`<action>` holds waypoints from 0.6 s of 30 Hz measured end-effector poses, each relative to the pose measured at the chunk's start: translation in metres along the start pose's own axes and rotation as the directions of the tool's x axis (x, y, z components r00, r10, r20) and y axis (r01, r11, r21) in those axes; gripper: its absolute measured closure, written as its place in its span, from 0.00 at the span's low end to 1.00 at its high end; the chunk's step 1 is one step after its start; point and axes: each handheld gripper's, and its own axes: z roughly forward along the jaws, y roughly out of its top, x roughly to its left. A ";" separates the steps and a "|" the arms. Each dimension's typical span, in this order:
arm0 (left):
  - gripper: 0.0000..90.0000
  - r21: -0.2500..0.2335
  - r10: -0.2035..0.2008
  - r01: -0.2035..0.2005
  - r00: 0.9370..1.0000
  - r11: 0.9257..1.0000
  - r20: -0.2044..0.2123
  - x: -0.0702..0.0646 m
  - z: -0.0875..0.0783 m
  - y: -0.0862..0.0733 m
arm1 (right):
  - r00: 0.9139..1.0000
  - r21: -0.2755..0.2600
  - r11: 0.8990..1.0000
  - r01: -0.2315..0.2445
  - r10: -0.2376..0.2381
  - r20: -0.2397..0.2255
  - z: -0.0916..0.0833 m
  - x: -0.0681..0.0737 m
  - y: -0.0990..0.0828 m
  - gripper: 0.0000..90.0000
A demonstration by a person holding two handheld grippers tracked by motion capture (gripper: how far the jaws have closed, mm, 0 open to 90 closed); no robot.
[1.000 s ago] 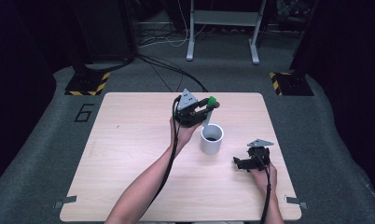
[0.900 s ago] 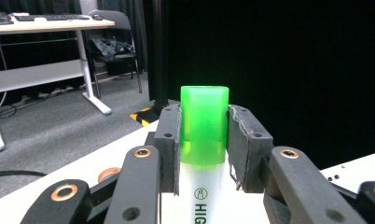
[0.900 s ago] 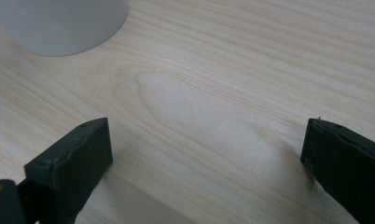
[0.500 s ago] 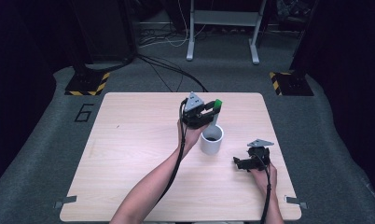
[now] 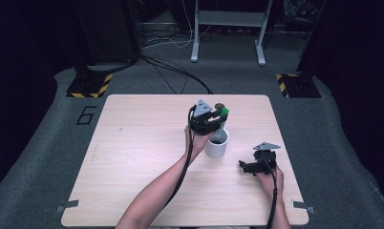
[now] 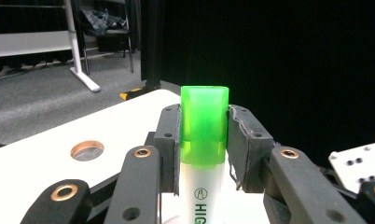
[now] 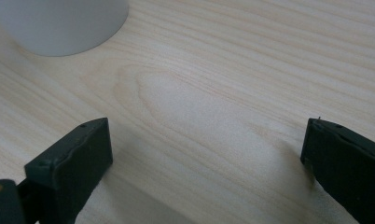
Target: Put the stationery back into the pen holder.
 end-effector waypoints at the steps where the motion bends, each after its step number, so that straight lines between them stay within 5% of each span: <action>1: 0.75 0.009 -0.002 0.002 1.000 1.000 0.001 0.000 0.001 -0.002 | 1.000 0.001 1.000 0.004 -0.004 -0.002 0.000 0.000 0.000 0.02; 18: 0.75 0.155 0.049 -0.048 0.999 0.987 -0.006 -0.001 0.007 -0.032 | 1.000 0.003 1.000 0.010 -0.010 -0.005 0.000 -0.001 0.000 0.02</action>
